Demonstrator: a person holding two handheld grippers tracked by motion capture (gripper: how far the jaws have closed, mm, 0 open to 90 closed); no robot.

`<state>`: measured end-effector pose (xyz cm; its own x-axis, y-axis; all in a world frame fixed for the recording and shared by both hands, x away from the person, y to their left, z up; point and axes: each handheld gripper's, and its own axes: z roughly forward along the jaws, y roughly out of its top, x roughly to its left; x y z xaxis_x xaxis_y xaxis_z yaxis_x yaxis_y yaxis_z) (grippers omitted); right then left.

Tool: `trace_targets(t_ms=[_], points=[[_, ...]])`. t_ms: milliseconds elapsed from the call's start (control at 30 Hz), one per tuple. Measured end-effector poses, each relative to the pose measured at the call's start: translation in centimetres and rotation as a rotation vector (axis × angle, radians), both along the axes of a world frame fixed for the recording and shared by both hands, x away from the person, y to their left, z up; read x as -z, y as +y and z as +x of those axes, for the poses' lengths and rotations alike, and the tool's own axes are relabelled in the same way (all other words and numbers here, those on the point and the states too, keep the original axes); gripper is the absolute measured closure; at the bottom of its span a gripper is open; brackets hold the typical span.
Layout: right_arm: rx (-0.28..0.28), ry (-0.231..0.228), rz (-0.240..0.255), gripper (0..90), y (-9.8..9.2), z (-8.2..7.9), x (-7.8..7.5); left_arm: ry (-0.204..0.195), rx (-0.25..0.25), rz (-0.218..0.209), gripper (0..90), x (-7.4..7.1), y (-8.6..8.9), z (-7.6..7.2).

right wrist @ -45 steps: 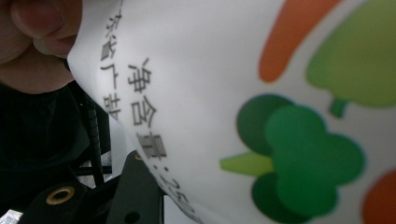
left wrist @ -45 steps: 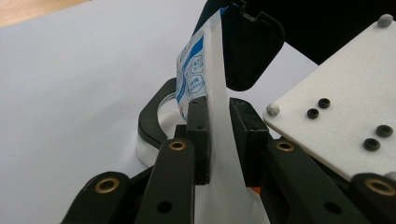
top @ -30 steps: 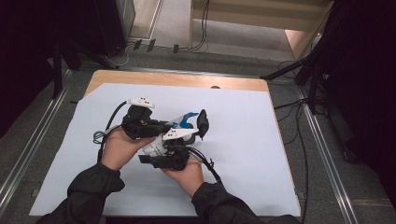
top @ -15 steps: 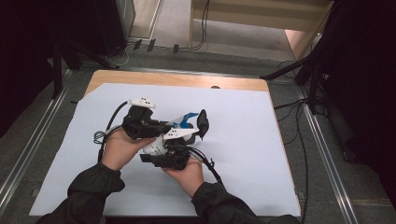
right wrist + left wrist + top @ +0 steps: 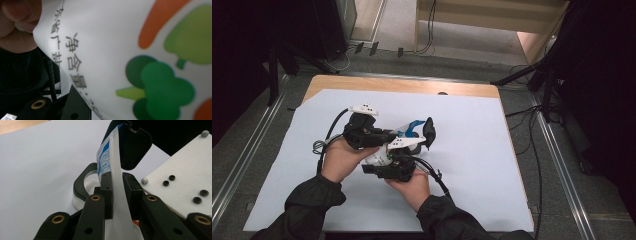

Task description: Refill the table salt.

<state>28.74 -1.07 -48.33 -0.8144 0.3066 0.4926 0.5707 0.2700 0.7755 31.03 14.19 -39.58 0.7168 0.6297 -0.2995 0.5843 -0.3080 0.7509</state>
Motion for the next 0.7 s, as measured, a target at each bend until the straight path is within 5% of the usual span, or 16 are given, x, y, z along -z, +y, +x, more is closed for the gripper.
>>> trace_targets(t_ms=[700], points=[[-0.002, -0.014, -0.012, 67.9, 0.08, -0.08, 0.01, 0.012, -0.003, 0.000, 81.2, 0.13, 0.26, 0.35]])
